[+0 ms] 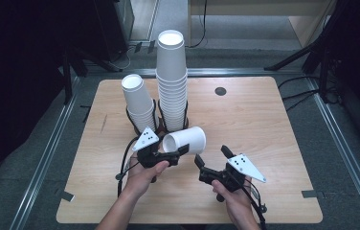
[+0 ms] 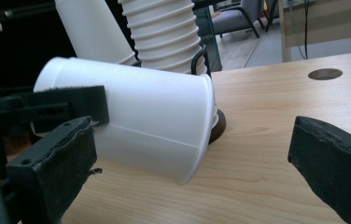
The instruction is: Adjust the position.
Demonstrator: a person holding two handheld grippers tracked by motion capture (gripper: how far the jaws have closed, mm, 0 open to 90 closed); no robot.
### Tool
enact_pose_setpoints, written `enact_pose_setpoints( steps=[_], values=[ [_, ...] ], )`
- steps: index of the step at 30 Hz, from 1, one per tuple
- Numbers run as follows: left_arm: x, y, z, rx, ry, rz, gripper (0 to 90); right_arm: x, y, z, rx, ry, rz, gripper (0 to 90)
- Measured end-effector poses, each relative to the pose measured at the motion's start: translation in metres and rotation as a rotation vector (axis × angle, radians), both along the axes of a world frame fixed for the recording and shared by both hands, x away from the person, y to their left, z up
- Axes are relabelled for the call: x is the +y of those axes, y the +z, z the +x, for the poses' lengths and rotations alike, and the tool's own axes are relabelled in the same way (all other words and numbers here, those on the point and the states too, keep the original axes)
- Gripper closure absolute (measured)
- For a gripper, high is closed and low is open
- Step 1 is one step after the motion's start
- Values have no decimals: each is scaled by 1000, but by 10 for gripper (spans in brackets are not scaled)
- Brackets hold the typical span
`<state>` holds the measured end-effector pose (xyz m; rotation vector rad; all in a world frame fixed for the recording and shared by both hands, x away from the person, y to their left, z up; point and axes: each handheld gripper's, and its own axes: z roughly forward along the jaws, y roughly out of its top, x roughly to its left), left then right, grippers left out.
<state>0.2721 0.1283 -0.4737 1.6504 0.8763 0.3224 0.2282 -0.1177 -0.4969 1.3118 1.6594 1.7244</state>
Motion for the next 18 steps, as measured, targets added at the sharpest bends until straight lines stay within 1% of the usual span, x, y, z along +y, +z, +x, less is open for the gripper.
enact_pose_setpoints(
  steps=[3,5,7,9,11,13,14,16,18],
  values=[
    [0,-1,0,-2,4,-1,242,0,0,1,36,-17,58,37],
    [0,-1,0,-4,6,-1,241,0,0,2,59,-27,81,63],
    [0,-1,0,-5,5,-3,241,0,1,3,92,-27,110,67],
    [0,-1,0,-5,5,-4,241,-1,1,4,115,-21,138,67],
    [-1,-1,-1,-7,8,-6,241,-2,1,6,154,-18,162,58],
    [-1,-1,-1,-11,8,-5,241,-4,1,7,181,-17,188,39],
    [-1,-2,-1,-12,10,-6,241,-5,1,8,205,-13,208,29],
    [-2,-2,-1,-14,9,-7,242,-7,1,9,236,-18,231,16],
    [-3,-2,-2,-13,8,-7,241,-8,1,10,275,-18,270,0]
  ],
)
